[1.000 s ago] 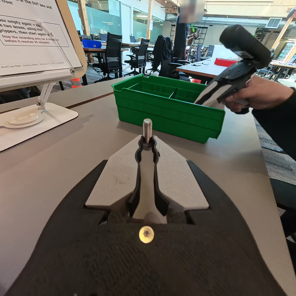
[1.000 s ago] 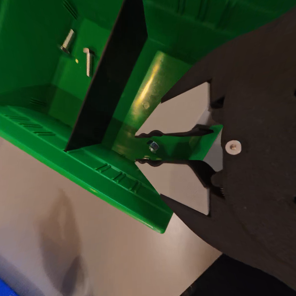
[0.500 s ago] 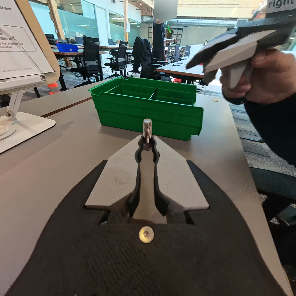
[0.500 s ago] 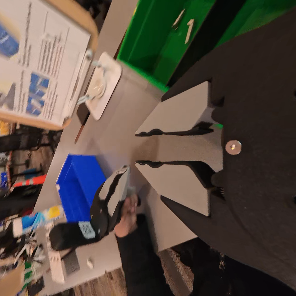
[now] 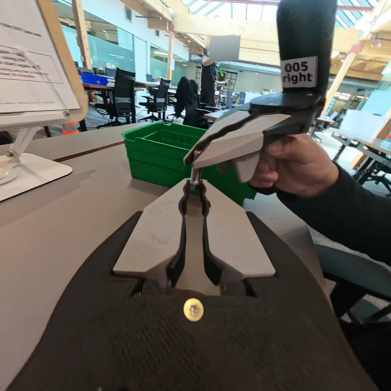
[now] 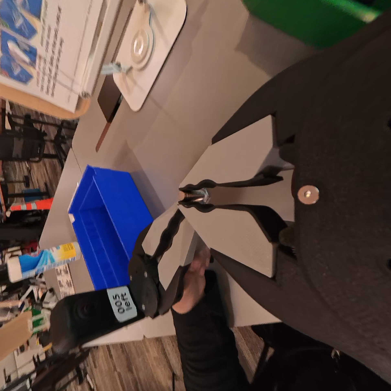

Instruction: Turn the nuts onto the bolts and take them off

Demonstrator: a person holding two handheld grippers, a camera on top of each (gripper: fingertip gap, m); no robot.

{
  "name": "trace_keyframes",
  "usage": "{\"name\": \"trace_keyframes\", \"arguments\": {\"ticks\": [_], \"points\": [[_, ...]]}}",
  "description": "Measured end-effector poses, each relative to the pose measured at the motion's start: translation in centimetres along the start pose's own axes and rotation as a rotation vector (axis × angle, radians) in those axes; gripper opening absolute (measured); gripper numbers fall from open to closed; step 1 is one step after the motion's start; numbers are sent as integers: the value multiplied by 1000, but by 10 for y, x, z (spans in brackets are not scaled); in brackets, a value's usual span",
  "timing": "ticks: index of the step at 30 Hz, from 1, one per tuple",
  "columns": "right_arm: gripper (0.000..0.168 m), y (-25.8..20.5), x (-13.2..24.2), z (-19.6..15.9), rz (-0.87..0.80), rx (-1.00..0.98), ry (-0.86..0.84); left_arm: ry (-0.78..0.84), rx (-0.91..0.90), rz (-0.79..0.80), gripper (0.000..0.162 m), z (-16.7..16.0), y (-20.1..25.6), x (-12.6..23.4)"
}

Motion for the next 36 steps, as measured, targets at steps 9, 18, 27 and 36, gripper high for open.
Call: {"name": "trace_keyframes", "arguments": {"ticks": [9,18,27,36], "points": [[7,144,71,25,-491,-62,-78,-16,13,94,8,-1,-14,4],[20,213,87,-13,-637,-161,-212,-65,3,107,7,-10,-17,-1],[28,46,27,44,-205,54,74,-126,-37,103,8,-20,-13,-9],[28,23,-20,32,-161,127,260,-74,61,-30,9,10,21,53]]}}
Point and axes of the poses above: each gripper's, where its closed fingertips meet, x back along the fingers, z out of its top, y = z × x across the jaws, the point moved 3 cm from there along x, back along the fingers, and after that the axes turned 8 degrees about -y, right-handed, at the moved point
